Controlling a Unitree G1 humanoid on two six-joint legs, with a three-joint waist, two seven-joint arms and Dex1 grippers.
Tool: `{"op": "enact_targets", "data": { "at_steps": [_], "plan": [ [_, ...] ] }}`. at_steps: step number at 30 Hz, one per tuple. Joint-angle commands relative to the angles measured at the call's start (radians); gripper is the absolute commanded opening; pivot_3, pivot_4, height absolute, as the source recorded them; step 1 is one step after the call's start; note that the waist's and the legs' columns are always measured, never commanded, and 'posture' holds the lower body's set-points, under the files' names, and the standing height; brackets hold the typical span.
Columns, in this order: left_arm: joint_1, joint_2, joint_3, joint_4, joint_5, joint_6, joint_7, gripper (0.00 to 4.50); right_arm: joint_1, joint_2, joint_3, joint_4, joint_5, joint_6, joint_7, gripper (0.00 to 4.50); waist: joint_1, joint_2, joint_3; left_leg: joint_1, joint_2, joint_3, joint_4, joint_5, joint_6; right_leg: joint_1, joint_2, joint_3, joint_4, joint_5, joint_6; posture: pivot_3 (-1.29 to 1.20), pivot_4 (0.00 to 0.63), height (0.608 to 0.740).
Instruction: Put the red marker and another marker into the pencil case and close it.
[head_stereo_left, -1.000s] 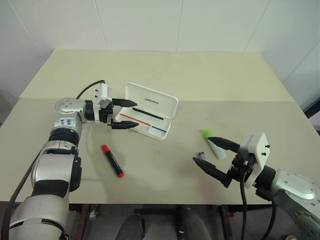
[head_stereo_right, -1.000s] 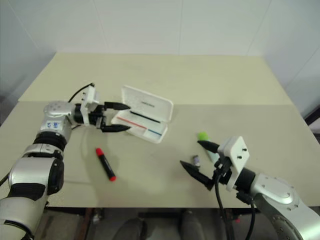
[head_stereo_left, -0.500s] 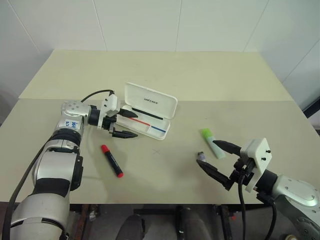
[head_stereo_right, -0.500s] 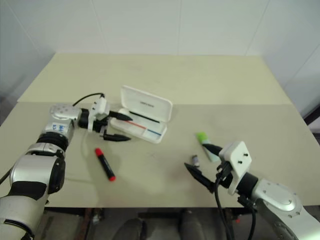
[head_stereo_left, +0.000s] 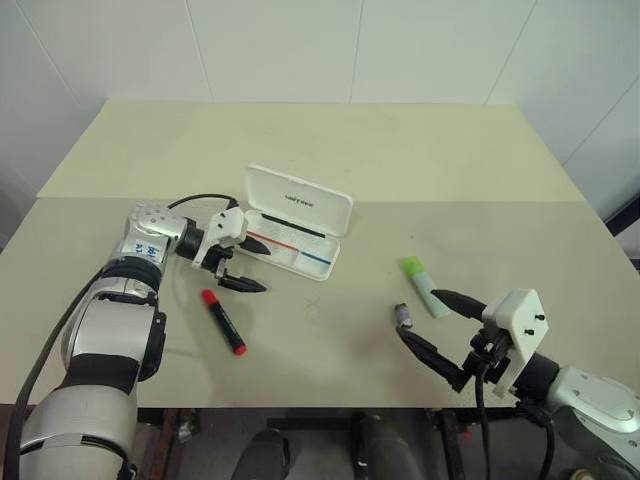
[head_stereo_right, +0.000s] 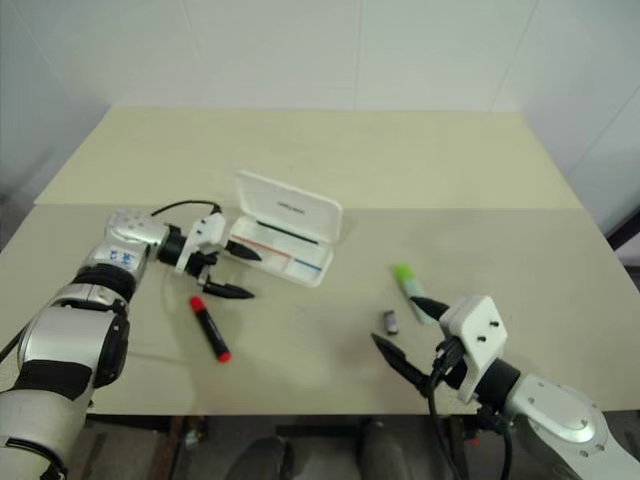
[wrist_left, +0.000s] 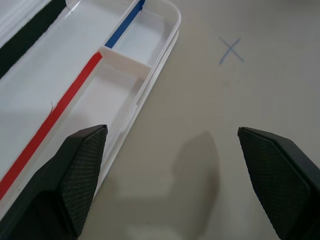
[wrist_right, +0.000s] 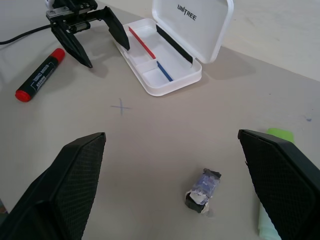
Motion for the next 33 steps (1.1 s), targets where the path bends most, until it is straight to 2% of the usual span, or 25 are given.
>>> {"op": "enact_targets", "data": {
  "at_steps": [1,23,26,29,33],
  "plan": [
    [-0.020,0.008,-0.011,0.009,0.032,0.007,0.024,4.45,0.008,0.008,-0.037,-0.048,0.002,-0.024,-0.016,4.50,-0.003,0.000,0.000,0.000,0.000,0.000,0.000,0.000,0.000,0.000,0.000,0.000,0.000,0.000,0.000,0.00,0.150,0.740],
    [-0.037,0.020,-0.037,0.028,0.144,0.000,0.216,4.45,-0.006,-0.003,-0.063,-0.051,0.015,-0.007,-0.026,4.50,-0.004,0.000,0.000,0.001,0.000,0.000,0.000,0.000,0.000,0.001,0.000,0.001,0.000,0.000,0.001,0.00,0.150,0.740],
    [-0.034,0.021,-0.055,0.031,0.166,-0.008,0.247,3.86,-0.015,-0.007,-0.066,-0.047,0.015,-0.003,-0.027,4.50,-0.004,0.000,0.000,0.002,0.000,0.000,0.000,0.000,0.000,0.003,0.000,0.001,0.000,0.000,0.001,0.00,0.150,0.740],
    [-0.037,0.020,-0.058,0.033,0.171,0.003,0.271,2.91,-0.019,-0.008,-0.069,-0.045,0.015,-0.001,-0.025,4.50,-0.006,-0.001,0.000,0.013,0.001,0.000,-0.002,0.000,0.000,0.015,0.001,0.001,-0.005,-0.001,-0.001,0.00,0.150,0.740],
    [-0.040,0.018,-0.055,0.034,0.174,0.000,0.271,1.54,-0.027,-0.013,-0.071,-0.038,0.015,-0.001,-0.023,4.50,-0.006,-0.001,0.000,0.013,0.003,0.002,-0.002,0.000,0.001,0.016,0.002,0.001,-0.008,0.000,-0.002,0.00,0.150,0.740]
  ]
}}
